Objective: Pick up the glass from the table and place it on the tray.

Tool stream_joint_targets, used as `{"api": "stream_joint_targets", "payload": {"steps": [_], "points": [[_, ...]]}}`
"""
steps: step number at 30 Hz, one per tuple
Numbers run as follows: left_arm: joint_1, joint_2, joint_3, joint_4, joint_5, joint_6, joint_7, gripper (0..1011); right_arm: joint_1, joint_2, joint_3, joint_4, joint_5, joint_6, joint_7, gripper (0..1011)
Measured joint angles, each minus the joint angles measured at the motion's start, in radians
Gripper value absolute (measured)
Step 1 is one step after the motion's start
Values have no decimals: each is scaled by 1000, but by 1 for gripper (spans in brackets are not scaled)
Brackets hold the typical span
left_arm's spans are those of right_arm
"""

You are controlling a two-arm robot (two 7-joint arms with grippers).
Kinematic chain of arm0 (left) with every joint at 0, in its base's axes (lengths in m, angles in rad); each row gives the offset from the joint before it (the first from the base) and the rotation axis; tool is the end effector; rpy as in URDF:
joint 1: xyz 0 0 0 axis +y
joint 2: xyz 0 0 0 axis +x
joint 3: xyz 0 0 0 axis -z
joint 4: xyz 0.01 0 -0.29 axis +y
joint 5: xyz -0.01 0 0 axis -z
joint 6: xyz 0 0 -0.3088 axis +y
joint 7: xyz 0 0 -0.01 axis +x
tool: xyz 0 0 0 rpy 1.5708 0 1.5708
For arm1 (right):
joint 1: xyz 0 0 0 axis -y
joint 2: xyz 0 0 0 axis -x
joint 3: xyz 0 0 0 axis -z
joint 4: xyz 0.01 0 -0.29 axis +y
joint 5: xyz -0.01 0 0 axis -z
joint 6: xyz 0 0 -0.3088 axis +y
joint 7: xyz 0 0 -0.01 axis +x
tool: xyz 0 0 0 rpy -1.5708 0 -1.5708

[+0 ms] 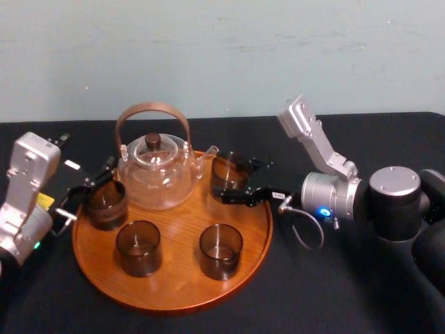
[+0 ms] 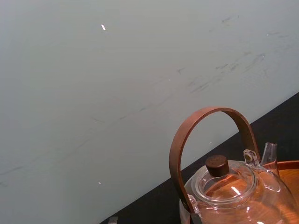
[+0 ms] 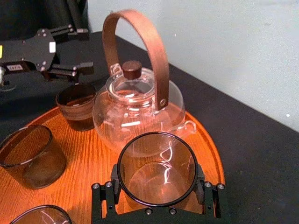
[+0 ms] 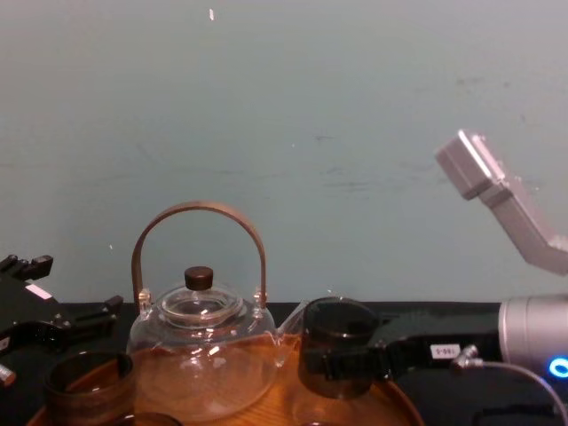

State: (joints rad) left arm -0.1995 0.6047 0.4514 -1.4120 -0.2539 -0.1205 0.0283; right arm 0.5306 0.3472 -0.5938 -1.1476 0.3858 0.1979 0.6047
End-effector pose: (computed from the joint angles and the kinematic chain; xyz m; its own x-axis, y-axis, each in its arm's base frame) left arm 0.3581 0.0827 -0.3023 0.2923 0.8803 0.3737 -0.9553 0.2873 0.0703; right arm 0.4450 0.0093 -0.2750 0.8076 -0.5892 -0.0257 0.5481 0.7659 -0.3362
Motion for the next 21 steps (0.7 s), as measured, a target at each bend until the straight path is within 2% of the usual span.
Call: {"api": "stream_joint_targets", "payload": {"steps": [9, 21], "points": [[0, 0, 0, 0, 0, 0, 0, 1001, 13, -26, -19, 70, -10, -18, 13, 907], [0, 0, 0, 0, 0, 0, 0, 1001, 19, -44, -22, 122, -19, -27, 17, 907]]}}
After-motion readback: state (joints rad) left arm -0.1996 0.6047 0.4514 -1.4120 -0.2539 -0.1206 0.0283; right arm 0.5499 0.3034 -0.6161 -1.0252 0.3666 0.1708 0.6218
